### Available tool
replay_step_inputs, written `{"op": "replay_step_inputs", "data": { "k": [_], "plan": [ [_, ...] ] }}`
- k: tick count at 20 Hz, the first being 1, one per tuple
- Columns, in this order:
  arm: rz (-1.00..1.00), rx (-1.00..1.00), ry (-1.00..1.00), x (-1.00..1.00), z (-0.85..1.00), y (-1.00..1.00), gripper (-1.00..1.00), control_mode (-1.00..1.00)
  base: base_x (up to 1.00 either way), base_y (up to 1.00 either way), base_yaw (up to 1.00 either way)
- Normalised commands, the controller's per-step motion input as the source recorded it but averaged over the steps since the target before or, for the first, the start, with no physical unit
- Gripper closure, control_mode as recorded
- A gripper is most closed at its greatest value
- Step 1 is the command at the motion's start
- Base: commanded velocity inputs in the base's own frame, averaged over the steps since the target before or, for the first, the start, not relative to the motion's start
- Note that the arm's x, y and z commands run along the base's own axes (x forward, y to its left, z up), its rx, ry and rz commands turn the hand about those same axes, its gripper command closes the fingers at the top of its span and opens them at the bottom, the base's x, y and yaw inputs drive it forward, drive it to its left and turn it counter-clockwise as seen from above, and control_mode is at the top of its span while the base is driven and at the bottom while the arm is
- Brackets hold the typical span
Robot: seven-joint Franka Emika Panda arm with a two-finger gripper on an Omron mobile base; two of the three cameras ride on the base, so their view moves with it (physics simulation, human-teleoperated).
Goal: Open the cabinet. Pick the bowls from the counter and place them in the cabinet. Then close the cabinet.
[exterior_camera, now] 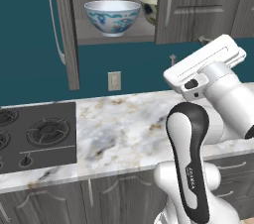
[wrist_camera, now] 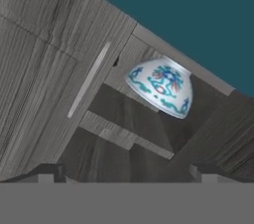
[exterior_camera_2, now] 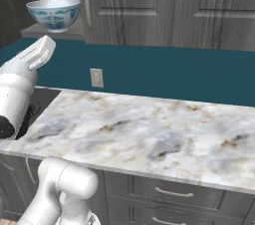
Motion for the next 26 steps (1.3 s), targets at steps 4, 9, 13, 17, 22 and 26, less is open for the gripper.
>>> {"op": "replay_step_inputs", "data": {
  "k": [4,9,13,17,22,26],
  "plan": [
    [-0.06,0.34,0.3,-0.56,0.17,0.12,-1.0,-1.0,0.0,0.0,0.0],
    [-0.06,0.19,0.01,-0.89,0.47,0.44,-1.0,-1.0,0.0,0.0,0.0],
    [-0.04,-0.19,-0.63,-0.99,0.28,0.74,-1.0,-1.0,0.0,0.0,0.0],
    [-0.19,-0.19,-0.49,-0.98,0.83,0.52,-1.0,-1.0,0.0,0.0,0.0],
    [-0.22,-0.56,-0.21,-0.33,0.13,0.39,-1.0,-1.0,0.0,0.0,0.0],
    [0.0,-0.62,-0.19,-0.02,0.03,-0.01,-1.0,-1.0,0.0,0.0,0.0]
  ]
}}
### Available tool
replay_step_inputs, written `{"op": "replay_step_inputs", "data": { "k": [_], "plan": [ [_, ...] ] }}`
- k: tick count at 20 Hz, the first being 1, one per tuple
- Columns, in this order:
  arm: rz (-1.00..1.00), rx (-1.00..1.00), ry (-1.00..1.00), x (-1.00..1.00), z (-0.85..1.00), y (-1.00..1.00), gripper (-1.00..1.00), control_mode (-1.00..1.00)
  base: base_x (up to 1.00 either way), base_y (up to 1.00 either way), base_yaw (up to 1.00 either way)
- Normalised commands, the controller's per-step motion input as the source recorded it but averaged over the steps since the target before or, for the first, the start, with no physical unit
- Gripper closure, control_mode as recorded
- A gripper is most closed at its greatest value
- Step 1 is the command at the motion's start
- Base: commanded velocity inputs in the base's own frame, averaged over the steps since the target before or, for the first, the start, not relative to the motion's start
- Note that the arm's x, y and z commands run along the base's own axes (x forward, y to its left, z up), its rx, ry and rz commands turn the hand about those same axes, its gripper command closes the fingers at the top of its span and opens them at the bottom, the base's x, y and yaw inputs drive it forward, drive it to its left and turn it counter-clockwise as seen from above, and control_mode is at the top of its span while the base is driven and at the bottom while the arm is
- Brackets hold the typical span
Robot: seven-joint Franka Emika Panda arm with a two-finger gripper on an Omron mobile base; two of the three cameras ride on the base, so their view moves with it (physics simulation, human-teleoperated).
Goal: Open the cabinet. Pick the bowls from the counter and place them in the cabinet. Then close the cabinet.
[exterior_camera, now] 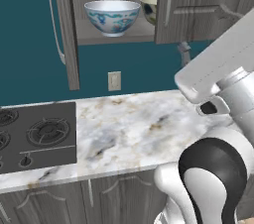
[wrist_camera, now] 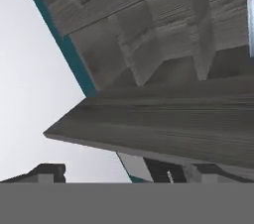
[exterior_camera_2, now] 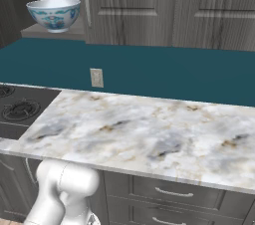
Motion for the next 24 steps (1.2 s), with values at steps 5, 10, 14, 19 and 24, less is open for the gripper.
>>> {"op": "replay_step_inputs", "data": {
  "k": [5,10,14,19,24],
  "plan": [
    [-0.21,-0.78,-0.35,-0.44,0.66,-0.01,-1.0,-1.0,0.0,0.0,0.0],
    [-0.41,-0.69,-0.07,-0.31,0.3,0.0,-1.0,-1.0,0.0,0.0,0.0],
    [-0.32,-0.54,-0.11,-0.15,-0.21,0.02,-1.0,-1.0,0.0,0.0,0.0],
    [-0.26,-0.42,-0.21,-0.02,-0.6,0.24,-1.0,-1.0,0.0,0.0,0.0],
    [-0.25,-0.38,-0.01,0.01,-1.0,0.44,-1.0,-1.0,0.0,0.0,0.0]
  ]
}}
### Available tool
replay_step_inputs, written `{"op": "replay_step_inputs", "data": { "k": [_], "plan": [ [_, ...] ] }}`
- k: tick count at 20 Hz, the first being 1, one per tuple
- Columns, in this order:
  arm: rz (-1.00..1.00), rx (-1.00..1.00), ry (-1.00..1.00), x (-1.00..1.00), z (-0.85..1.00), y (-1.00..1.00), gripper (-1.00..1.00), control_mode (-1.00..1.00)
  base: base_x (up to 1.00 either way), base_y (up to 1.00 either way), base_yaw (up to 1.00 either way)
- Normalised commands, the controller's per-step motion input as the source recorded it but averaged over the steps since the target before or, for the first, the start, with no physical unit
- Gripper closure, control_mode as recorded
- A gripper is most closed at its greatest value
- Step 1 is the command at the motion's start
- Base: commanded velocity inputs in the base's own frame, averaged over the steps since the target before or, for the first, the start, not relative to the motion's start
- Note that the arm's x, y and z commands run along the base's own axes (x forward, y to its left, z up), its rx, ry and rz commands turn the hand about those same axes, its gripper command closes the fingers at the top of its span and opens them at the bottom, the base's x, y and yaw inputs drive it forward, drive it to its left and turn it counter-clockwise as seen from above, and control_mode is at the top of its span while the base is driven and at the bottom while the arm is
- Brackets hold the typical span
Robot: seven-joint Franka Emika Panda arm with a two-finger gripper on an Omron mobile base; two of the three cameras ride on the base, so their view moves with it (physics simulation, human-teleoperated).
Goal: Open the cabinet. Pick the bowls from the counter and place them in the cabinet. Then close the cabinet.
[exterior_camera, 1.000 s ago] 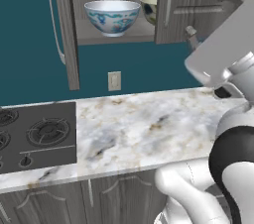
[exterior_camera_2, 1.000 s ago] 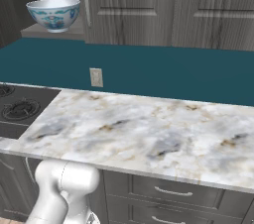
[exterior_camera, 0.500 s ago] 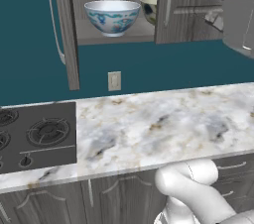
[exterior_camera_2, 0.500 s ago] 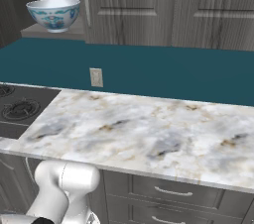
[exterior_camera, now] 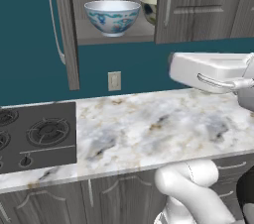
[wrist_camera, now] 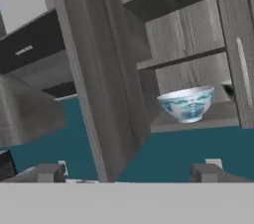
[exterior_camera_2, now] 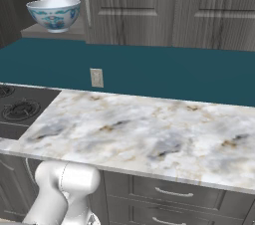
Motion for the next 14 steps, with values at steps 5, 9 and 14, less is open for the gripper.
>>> {"op": "replay_step_inputs", "data": {
  "k": [5,9,14],
  "plan": [
    [-0.17,-0.37,-0.14,0.06,-0.7,0.3,-1.0,-1.0,0.0,0.0,0.0],
    [-0.25,-0.14,0.01,0.05,-0.42,0.0,-1.0,-1.0,0.0,0.0,0.0],
    [-0.21,-0.01,0.01,0.27,-0.42,0.08,-1.0,-1.0,0.0,0.0,0.0]
  ]
}}
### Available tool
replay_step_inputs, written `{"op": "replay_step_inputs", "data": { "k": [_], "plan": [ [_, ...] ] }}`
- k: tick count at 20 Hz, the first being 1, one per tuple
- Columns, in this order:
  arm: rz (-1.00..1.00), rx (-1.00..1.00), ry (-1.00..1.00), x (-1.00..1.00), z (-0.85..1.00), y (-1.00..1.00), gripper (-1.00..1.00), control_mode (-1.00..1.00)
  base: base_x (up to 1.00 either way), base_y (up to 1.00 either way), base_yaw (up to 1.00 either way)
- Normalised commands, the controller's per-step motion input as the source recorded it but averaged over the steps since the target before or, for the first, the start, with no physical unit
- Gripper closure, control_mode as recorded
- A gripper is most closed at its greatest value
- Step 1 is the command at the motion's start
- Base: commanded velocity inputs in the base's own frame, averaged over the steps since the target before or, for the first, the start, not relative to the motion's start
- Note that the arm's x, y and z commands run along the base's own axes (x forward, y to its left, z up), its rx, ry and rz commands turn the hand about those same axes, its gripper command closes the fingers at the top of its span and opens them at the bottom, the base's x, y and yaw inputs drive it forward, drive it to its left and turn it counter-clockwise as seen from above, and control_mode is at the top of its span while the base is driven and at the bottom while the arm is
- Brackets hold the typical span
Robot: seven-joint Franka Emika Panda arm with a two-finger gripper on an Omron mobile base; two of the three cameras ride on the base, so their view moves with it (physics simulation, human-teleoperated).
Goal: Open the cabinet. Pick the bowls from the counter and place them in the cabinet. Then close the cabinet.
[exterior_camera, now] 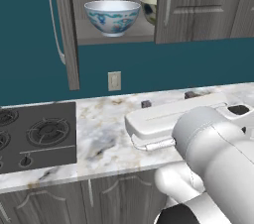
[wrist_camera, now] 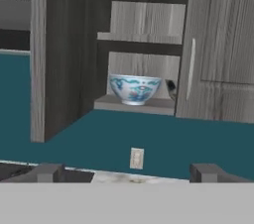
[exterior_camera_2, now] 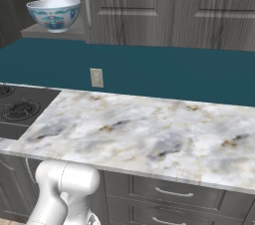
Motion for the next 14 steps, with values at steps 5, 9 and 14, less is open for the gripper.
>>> {"op": "replay_step_inputs", "data": {
  "k": [5,9,14],
  "plan": [
    [-0.07,0.0,0.0,0.55,-0.15,0.41,-1.0,-1.0,0.0,0.0,0.0],
    [-0.08,0.0,0.0,0.64,0.0,0.42,-1.0,-1.0,0.0,0.0,0.0],
    [-0.1,0.0,0.0,0.61,0.0,0.44,-1.0,-1.0,0.0,0.0,0.0]
  ]
}}
